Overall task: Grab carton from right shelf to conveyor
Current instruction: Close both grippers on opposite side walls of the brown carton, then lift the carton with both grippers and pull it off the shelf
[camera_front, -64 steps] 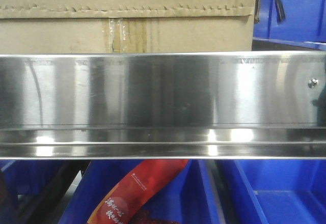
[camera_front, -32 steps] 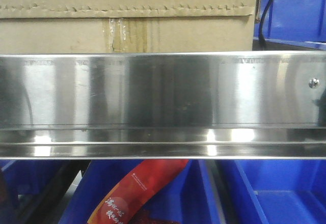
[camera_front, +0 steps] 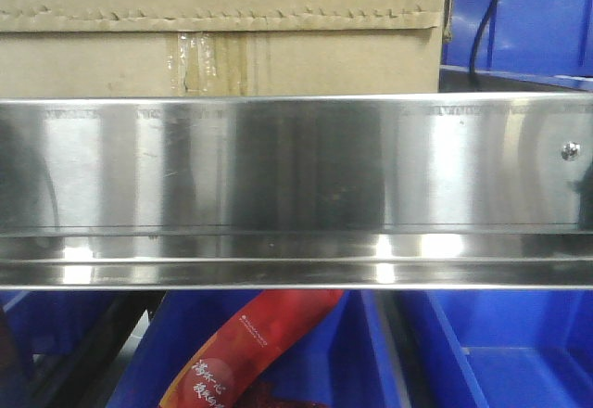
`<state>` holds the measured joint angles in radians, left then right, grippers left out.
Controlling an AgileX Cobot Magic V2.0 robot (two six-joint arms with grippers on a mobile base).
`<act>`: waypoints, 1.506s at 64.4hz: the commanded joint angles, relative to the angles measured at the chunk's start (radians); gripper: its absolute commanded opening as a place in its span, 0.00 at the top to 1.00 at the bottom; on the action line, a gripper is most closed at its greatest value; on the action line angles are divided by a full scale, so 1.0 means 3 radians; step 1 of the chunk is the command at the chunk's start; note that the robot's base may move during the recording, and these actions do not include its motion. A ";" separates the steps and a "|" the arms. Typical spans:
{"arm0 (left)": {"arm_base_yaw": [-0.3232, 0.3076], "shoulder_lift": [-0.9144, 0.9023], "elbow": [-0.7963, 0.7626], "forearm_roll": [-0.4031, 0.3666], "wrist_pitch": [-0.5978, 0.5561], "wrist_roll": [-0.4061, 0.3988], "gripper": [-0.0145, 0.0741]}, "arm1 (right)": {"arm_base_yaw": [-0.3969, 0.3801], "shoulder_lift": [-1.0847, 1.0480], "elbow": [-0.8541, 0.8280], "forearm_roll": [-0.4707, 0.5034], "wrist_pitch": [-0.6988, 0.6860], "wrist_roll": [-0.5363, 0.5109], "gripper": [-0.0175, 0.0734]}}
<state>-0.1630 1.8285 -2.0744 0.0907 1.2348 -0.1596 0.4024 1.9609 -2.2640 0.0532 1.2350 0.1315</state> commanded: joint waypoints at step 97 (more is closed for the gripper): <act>-0.1185 -0.1486 0.1056 0.0179 -0.0046 -0.0452 0.86 | 0.0302 -0.1867 0.1337 -0.0310 -0.0046 -0.0068 0.88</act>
<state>-0.4993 1.4006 -1.7520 0.2167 1.2517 -0.3321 0.4838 1.4028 -1.8619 -0.0590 1.3012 0.1358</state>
